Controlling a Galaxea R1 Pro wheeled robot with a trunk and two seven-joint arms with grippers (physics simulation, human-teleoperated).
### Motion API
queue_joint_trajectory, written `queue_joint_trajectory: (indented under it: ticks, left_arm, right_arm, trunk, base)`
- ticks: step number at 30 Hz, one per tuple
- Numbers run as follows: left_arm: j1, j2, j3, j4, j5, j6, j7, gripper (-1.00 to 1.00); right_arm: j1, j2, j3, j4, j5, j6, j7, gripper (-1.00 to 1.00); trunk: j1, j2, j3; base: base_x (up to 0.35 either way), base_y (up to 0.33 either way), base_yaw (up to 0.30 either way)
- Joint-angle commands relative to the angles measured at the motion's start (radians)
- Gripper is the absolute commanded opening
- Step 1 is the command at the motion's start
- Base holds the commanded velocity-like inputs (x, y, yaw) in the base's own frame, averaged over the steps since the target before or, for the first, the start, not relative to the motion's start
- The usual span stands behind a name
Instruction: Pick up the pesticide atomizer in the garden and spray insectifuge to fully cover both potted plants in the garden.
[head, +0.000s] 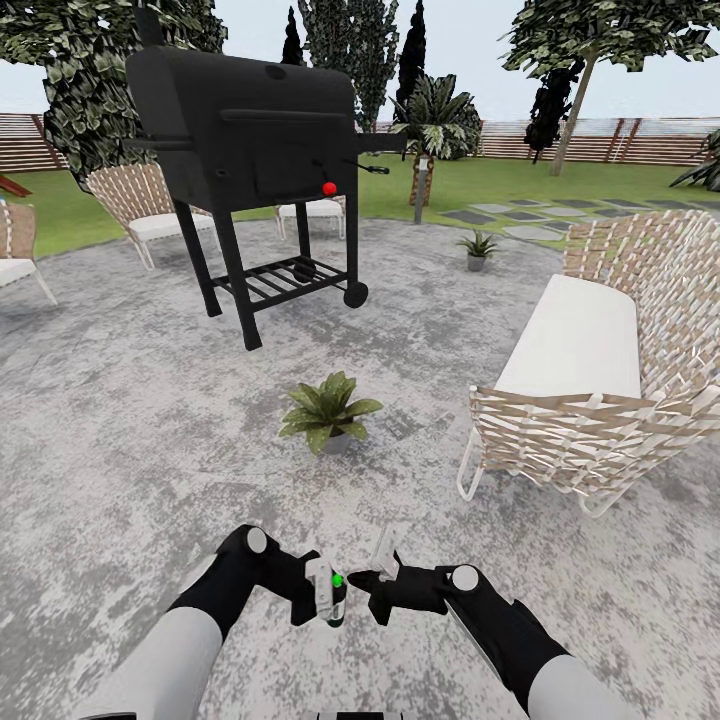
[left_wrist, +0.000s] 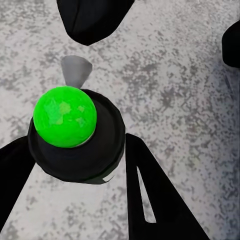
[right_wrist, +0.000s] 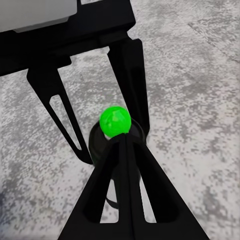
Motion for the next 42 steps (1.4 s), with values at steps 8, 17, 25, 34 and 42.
queue_joint_trajectory:
  ticks: [8, 17, 25, 34, 42]
  left_arm:
    - [0.000, -0.004, 0.008, -0.001, -0.008, -0.010, -0.004, -1.00]
    - [-0.001, -0.010, 0.008, -0.001, -0.006, -0.010, -0.004, -1.00]
    - [-0.001, 0.003, 0.007, 0.000, -0.012, -0.010, -0.002, -1.00]
    - [0.033, 0.182, 0.007, -0.005, -0.006, -0.014, -0.003, -1.00]
    - [0.079, 0.324, 0.025, -0.001, 0.000, -0.004, 0.014, -1.00]
  right_arm:
    - [-0.001, -0.001, 0.002, 0.000, 0.009, -0.010, -0.002, -1.00]
    - [-0.001, -0.001, 0.002, 0.000, 0.009, -0.010, -0.002, -1.00]
    - [-0.001, -0.001, 0.002, 0.000, 0.009, -0.010, -0.002, -1.00]
    - [-0.001, -0.003, 0.002, 0.000, 0.009, -0.010, -0.001, 1.00]
    - [-0.001, -0.020, -0.002, 0.018, 0.011, -0.011, -0.006, 1.00]
  trunk:
    - [0.000, 0.000, -0.001]
    - [0.000, 0.000, -0.001]
    - [0.000, 0.000, -0.001]
    - [0.000, 0.000, -0.001]
    - [0.000, 0.000, -0.001]
  base:
    - [0.000, 0.000, 0.000]
    - [0.000, 0.000, 0.000]
    - [0.000, 0.000, 0.000]
    - [0.000, 0.000, 0.000]
    - [0.000, 0.000, 0.000]
